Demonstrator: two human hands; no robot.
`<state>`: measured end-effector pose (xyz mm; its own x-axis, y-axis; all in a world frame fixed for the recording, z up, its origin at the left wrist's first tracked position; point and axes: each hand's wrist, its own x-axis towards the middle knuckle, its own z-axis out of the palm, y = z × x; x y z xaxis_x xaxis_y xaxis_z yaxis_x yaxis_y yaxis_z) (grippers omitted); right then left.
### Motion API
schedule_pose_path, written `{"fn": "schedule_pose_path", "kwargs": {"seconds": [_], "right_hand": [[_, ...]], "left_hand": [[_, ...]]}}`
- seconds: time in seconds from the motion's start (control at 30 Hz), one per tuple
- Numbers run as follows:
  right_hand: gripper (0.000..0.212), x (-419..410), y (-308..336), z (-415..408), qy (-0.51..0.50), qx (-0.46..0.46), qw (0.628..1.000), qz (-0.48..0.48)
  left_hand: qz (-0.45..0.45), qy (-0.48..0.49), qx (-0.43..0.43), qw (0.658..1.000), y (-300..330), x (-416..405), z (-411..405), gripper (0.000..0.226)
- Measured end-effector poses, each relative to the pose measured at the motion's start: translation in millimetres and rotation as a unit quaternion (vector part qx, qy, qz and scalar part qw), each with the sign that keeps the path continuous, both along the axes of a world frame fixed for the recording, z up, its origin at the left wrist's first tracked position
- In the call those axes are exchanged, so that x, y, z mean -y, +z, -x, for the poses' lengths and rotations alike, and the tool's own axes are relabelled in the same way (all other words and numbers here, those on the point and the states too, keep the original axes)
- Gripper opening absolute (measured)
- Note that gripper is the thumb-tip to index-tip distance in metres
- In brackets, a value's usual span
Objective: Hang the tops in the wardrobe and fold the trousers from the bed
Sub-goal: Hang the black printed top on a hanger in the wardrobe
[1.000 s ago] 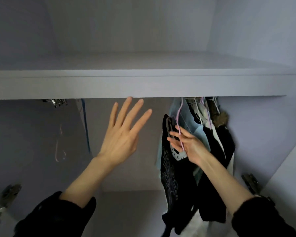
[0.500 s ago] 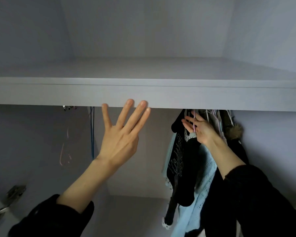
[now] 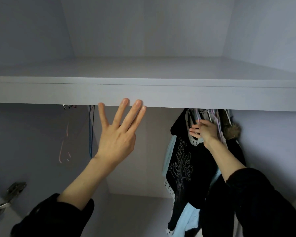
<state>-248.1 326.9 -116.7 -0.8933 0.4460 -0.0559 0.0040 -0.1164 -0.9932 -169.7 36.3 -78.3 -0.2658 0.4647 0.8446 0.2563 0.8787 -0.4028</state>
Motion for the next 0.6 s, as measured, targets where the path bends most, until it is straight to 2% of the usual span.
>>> {"fn": "schedule_pose_path", "kwargs": {"seconds": [0.1, 0.17, 0.27, 0.37, 0.43, 0.5, 0.6], "right_hand": [[0.034, 0, 0, -3, -0.031, 0.015, 0.999, -0.032], [0.037, 3, 0, -8, -0.036, 0.024, 0.992, -0.121], [0.036, 8, 3, -28, -0.020, 0.049, 0.945, -0.322], [0.040, 19, 4, -52, 0.027, 0.067, 0.904, -0.422], [0.042, 32, 5, -69, 0.045, 0.072, 0.861, -0.501], [0.044, 55, 7, -91, 0.060, 0.064, 0.831, -0.549], [0.044, 86, 10, -116, 0.094, 0.033, 0.829, -0.550]], "left_hand": [[-0.015, -0.002, 0.022, 1.000, -2, -4, -5, 0.087], [-0.028, -0.007, 0.049, 0.998, -2, -7, -10, 0.089], [-0.065, -0.032, 0.098, 0.993, -5, -13, -20, 0.092], [-0.083, -0.044, 0.147, 0.985, -14, -11, -38, 0.090], [-0.093, -0.045, 0.187, 0.977, -22, -4, -54, 0.089], [-0.119, -0.034, 0.231, 0.965, -30, 9, -76, 0.086], [-0.176, -0.040, 0.288, 0.940, -36, 25, -101, 0.071]]}}
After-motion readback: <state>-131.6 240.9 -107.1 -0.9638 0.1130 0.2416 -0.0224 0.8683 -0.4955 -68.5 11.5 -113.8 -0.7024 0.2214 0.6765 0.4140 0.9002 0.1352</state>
